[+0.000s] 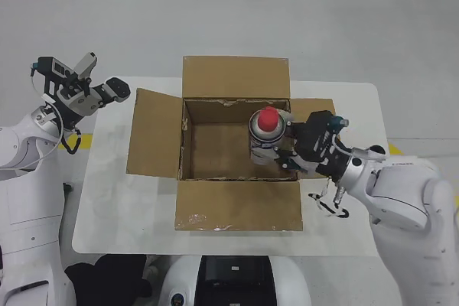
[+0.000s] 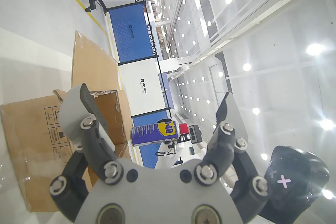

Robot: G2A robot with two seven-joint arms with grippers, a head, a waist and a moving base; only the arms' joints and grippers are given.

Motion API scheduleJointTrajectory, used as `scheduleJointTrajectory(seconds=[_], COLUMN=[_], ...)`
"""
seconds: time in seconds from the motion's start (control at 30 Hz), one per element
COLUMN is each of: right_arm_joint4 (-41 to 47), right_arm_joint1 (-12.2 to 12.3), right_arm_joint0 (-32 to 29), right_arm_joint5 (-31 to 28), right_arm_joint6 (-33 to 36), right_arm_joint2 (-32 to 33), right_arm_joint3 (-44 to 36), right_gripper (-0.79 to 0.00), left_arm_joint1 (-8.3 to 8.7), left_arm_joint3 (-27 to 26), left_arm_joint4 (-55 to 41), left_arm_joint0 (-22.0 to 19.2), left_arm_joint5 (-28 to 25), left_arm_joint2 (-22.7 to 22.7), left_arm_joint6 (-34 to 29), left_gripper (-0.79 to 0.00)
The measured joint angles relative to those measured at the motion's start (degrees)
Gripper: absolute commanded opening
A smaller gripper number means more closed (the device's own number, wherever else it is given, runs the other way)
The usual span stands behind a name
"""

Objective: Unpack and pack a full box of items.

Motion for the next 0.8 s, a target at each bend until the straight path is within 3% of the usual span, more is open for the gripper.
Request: scheduleJointTrajectory(seconds=[0.47,0.8], right_arm_joint4=[7.26,8.93], right_arm_joint1=[-0.27,-1.29], right_arm_joint0=[17.51,26.79], right_arm_joint5=[-0.26,-1.38], right_arm_joint6=[17.77,24.42], right_arm_joint2=[-12.34,-22.98], right_arm_joint3=[10.86,20.11], right_gripper=[-0.785,-0.785], left_arm_joint1=[0.0,0.0], left_arm_joint3=[0.0,0.0], left_arm_joint4=[0.0,0.0], left_arm_joint0=[0.0,0.0], left_arm_joint5=[0.0,0.0], left_arm_joint2=[0.0,0.0], left_arm_joint6=[0.0,0.0], left_gripper=[0.0,0.0])
